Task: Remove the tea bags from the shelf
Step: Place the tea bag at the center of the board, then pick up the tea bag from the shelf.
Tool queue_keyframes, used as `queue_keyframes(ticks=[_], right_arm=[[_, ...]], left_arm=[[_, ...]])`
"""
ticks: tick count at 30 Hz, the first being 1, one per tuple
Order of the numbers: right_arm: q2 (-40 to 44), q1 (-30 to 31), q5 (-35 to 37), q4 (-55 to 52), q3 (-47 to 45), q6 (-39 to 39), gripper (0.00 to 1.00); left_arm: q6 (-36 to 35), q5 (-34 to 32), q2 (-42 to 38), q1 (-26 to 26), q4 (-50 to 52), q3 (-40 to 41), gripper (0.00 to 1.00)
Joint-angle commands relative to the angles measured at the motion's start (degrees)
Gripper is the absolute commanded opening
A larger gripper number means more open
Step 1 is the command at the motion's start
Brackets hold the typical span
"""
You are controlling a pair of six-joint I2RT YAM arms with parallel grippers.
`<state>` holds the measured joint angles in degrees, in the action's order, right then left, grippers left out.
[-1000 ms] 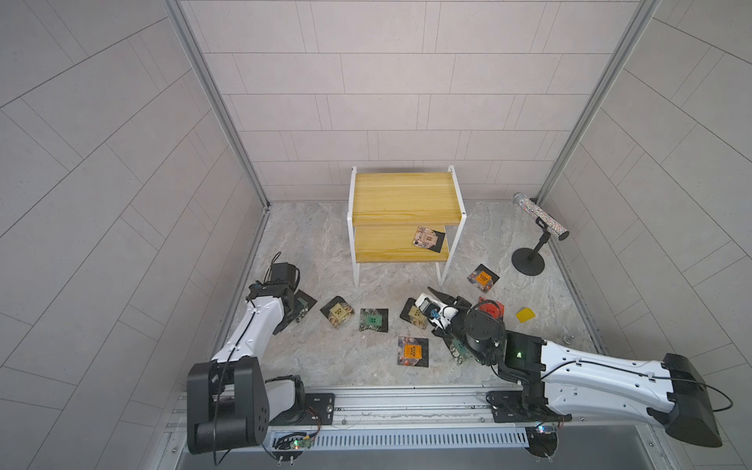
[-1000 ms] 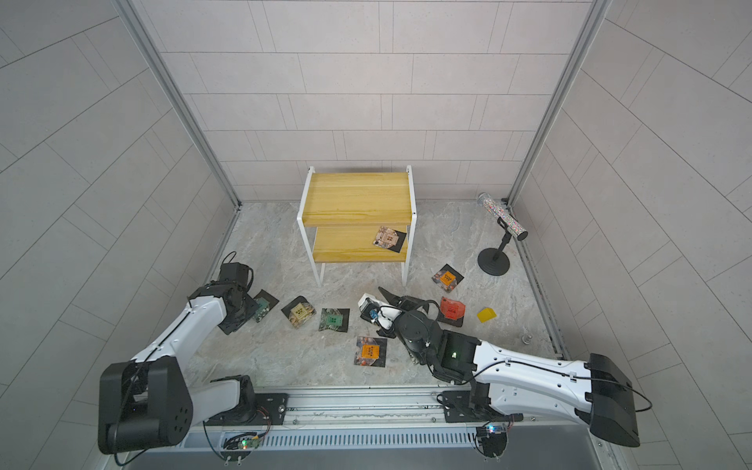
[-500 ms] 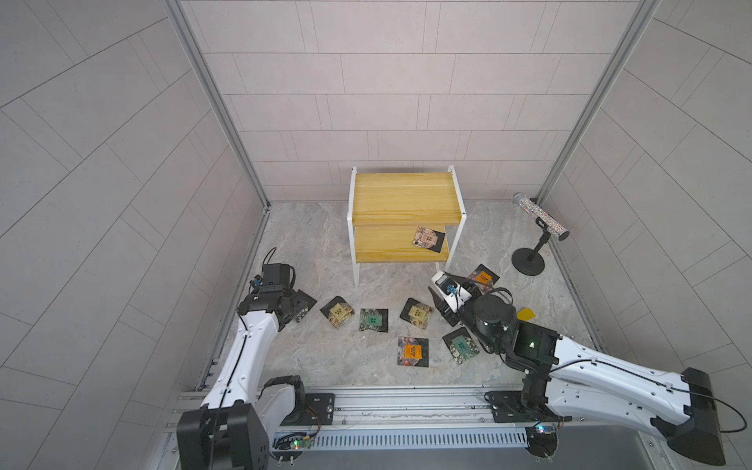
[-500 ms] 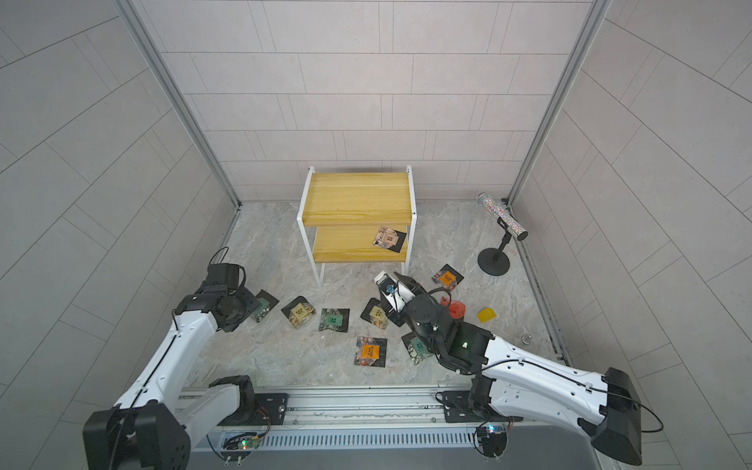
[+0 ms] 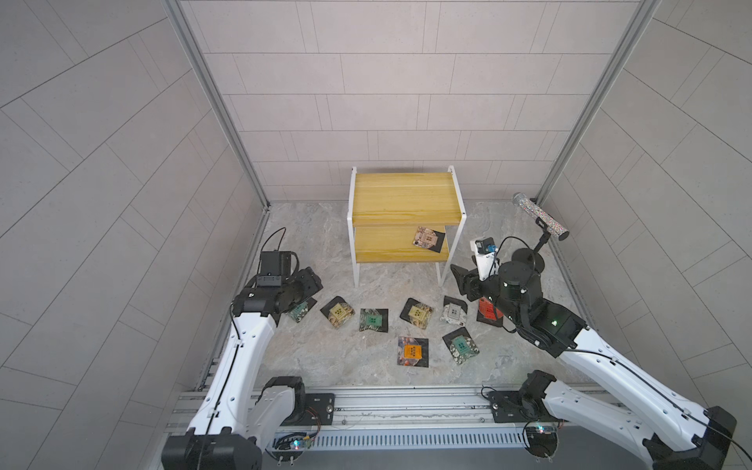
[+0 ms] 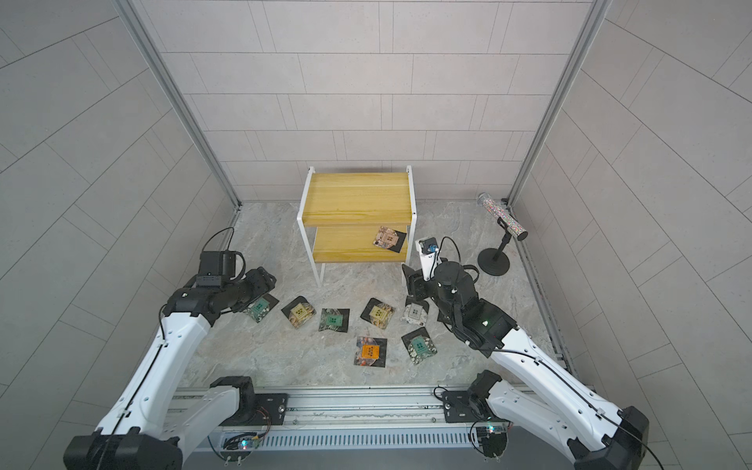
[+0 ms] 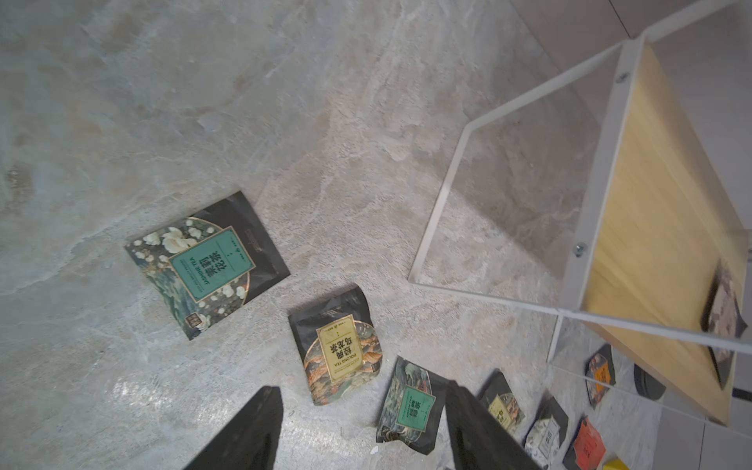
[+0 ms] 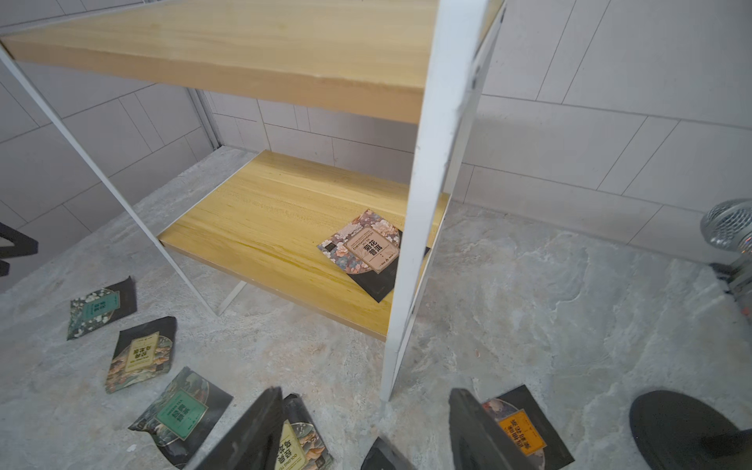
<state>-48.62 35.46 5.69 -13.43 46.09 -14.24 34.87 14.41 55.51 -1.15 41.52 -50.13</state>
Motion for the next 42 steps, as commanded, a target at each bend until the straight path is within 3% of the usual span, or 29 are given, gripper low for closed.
queue_keyframes(ticks=[1,7,19,26,33,42], right_arm=[[0.0,-3.0,-6.1,-2.4,0.8,-5.6,0.70],[-0.2,-10.3,-13.5,-1.4,1.1,-9.3,0.74],[-10.3,-30.7,-32.6,4.7,5.9,-23.5,0.79],[-24.6,-31.9,-35.8,4.1,14.6,-25.8,0.79],[-40.2,-31.9,-44.8,4.1,24.5,-27.8,0.75],[-50.7,-29.7,-51.2,0.8,32.2,-25.4,0.75]], left_arm=[[-1.0,1.9,-0.6,-4.1,-1.5,-1.6,0.72],[0.3,0.8,0.6,-12.7,-5.0,-1.6,0.72],[-1.9,4.1,3.8,-21.8,-9.9,-3.3,0.74],[-3.6,5.2,5.2,-24.4,-10.3,-4.4,0.74],[-3.8,6.1,5.5,-24.8,-10.2,-4.0,0.74],[-3.5,6.2,6.2,-24.9,-10.2,-3.5,0.74]])
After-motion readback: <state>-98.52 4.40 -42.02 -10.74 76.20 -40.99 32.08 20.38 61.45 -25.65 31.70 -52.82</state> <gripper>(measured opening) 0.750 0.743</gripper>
